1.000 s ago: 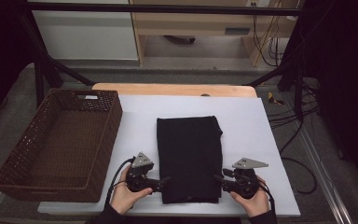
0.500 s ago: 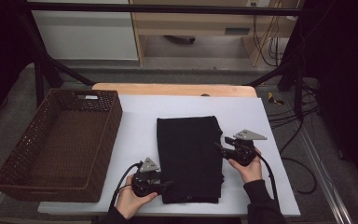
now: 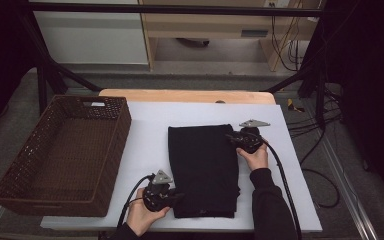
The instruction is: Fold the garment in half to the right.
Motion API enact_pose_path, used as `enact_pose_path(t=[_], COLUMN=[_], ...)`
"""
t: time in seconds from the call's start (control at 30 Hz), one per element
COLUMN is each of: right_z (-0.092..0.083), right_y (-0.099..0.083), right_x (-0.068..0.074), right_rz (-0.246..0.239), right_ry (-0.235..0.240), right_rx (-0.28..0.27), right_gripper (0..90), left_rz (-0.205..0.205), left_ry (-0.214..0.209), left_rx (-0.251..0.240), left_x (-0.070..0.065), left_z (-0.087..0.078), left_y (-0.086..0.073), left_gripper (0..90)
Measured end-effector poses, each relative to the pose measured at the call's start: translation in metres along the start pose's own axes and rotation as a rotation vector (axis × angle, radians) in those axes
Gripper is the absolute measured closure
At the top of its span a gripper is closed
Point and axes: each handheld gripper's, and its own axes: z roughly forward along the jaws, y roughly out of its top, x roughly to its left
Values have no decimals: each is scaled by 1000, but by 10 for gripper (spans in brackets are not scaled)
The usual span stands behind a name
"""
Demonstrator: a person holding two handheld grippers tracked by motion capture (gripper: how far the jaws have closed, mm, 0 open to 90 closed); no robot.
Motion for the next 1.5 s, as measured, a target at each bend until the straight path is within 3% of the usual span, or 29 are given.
enact_pose_path(t=[0.13,0.27,0.4,0.57,0.67,0.77,0.83,0.93,1.03,1.17,1.27,1.37,1.5], right_z=[8,13,11,6,6,9,9,5,-2,-17,-27,-39,-55], right_y=[-1,-4,-2,1,0,-6,-8,-9,-6,0,1,-2,-11], right_x=[-2,-3,-3,-7,-8,-9,-9,-8,-5,3,9,13,14], right_rz=[-11,-1,-1,19,5,4,17,43,26,10,7,21,46], right_ry=[7,19,13,-36,-81,-93,-76,-44,-53,-35,-22,-9,5], right_rx=[47,57,36,-14,-4,29,17,-6,-18,-32,-42,-68,-45], right_gripper=[742,831,853,865,865,863,853,743,558,401,319,255,158], left_rz=[-3,6,12,26,32,42,52,63,77,82,86,79,75], left_ry=[-15,-16,-14,-12,-13,-10,-7,-4,6,20,31,10,-11], left_rx=[7,12,26,50,56,51,43,31,23,-9,-36,-65,-107], left_x=[1,1,2,3,4,4,4,3,3,3,4,6,12], left_z=[0,-1,-3,-6,-8,-7,-6,-6,-6,-7,-9,-11,-13], left_y=[1,2,3,5,6,6,5,4,4,5,5,7,9], left_gripper=[732,766,794,811,814,812,801,762,708,612,540,448,315])
